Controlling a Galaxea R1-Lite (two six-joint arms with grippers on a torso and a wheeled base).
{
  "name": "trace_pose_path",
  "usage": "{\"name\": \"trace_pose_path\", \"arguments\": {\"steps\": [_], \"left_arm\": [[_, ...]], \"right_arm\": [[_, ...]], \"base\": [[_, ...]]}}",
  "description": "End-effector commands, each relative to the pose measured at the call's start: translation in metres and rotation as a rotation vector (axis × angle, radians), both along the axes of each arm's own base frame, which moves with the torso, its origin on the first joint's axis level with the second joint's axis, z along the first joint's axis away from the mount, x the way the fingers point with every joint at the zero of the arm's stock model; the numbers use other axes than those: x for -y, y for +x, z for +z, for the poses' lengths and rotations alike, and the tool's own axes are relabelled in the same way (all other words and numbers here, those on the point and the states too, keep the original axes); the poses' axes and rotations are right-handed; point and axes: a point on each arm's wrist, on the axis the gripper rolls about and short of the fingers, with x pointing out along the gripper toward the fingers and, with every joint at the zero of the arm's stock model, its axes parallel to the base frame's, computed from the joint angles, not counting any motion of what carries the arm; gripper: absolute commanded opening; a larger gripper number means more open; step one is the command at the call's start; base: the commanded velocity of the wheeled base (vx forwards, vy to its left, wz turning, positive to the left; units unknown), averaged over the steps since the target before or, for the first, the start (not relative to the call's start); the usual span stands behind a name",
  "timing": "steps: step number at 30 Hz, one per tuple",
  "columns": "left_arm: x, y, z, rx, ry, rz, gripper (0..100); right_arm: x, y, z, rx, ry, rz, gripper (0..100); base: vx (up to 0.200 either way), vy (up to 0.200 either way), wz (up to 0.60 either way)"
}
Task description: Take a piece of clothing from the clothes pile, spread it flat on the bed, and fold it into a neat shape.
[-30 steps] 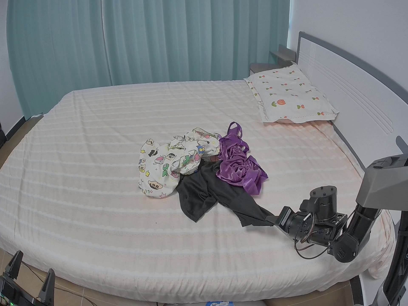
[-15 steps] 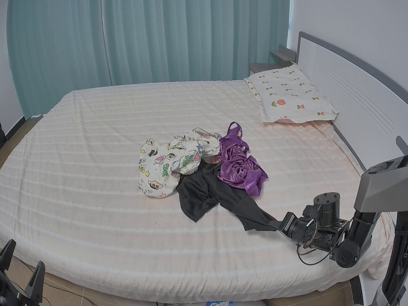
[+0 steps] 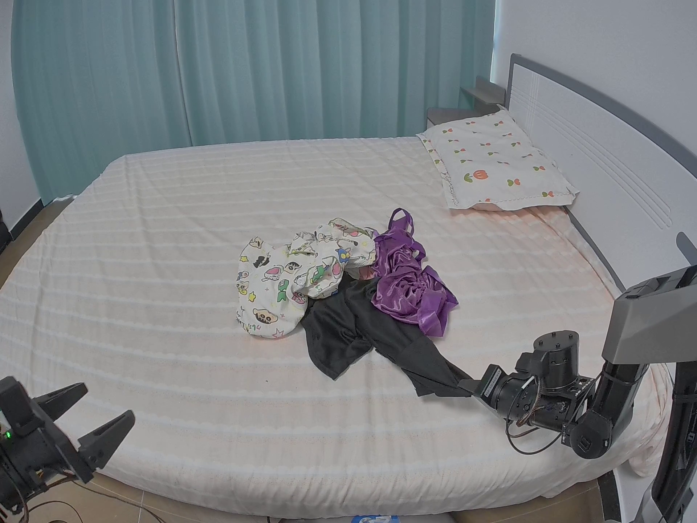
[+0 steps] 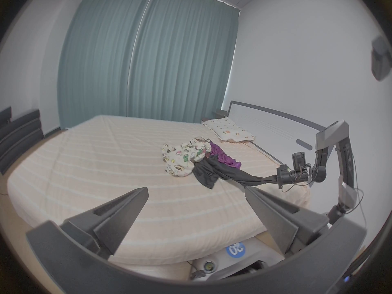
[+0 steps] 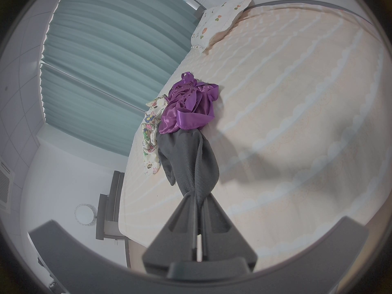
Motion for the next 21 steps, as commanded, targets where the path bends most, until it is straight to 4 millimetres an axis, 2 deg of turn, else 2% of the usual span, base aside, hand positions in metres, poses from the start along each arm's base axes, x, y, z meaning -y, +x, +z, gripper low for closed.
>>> {"name": "trace_pose_path", "arguments": {"steps": [1,9,10,11,15,21], "left_arm": [[0.064,0.119,-0.056,-0.348,-0.086,-0.083,100],[0.123,0.206,-0.104,-0.45,-0.217,0.059,100],[0.125,0.209,-0.105,-0.449,-0.22,0.061,100],[0.132,0.226,-0.113,-0.444,-0.227,0.091,100],[0.146,0.244,-0.137,-0.476,-0.187,0.124,100],[0.17,0.269,-0.156,-0.507,-0.175,0.115,100]], "right_arm": [[0.001,0.001,-0.004,-0.008,-0.009,-0.002,0],[0.001,0.001,-0.007,-0.017,-0.016,0.001,0],[0.001,0.001,-0.007,-0.017,-0.016,0.001,0],[0.001,0.001,-0.008,-0.019,-0.018,0.002,0],[0.001,0.001,-0.009,-0.019,-0.027,0.006,0],[0.0,0.0,-0.011,-0.022,-0.03,0.01,0]], "base": [[0.0,0.0,0.0],[0.0,0.0,0.0],[0.0,0.0,0.0],[0.0,0.0,0.0],[0.0,0.0,0.0],[0.0,0.0,0.0]]}}
